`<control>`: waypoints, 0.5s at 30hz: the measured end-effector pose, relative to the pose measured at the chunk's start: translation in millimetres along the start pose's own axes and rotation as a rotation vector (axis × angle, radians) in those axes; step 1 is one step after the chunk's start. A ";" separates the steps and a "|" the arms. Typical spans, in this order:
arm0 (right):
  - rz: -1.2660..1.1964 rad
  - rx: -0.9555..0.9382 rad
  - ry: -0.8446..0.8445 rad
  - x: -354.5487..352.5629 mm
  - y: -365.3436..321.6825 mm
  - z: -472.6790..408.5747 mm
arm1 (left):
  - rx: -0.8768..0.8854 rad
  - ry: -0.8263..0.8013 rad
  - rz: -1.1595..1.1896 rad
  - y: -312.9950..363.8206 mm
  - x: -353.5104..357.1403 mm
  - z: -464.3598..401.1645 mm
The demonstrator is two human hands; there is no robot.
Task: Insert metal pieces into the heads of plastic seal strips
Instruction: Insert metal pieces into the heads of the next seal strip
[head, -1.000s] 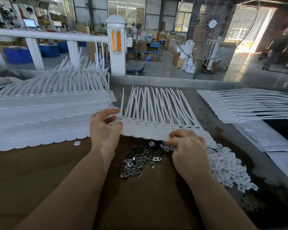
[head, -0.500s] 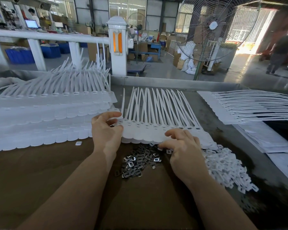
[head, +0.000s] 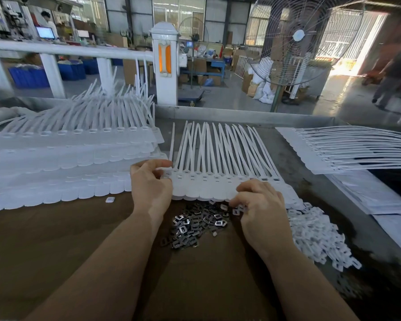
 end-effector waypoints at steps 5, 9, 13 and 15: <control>0.050 -0.034 -0.069 3.6 -0.5 -0.3 | 0.032 -0.013 -0.218 0.5 0.0 3.0; 0.045 -0.043 -0.108 4.4 -0.5 -0.6 | 0.112 -0.052 -0.355 2.3 4.1 6.1; -0.004 -0.044 -0.088 2.9 -2.1 -0.2 | 0.217 -0.089 -0.537 1.7 10.6 10.6; -0.027 -0.040 -0.068 2.1 -2.2 0.1 | 0.290 -0.130 -0.666 0.8 16.4 13.0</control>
Point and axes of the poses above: each hand's wrist, its own z-axis away from the middle knuckle, its own x-axis out of the palm, y = z × x, the point moved 4 cm from there along -z, towards the middle knuckle, and after that the axes turned 12 degrees about -x, right-handed, at the moved point
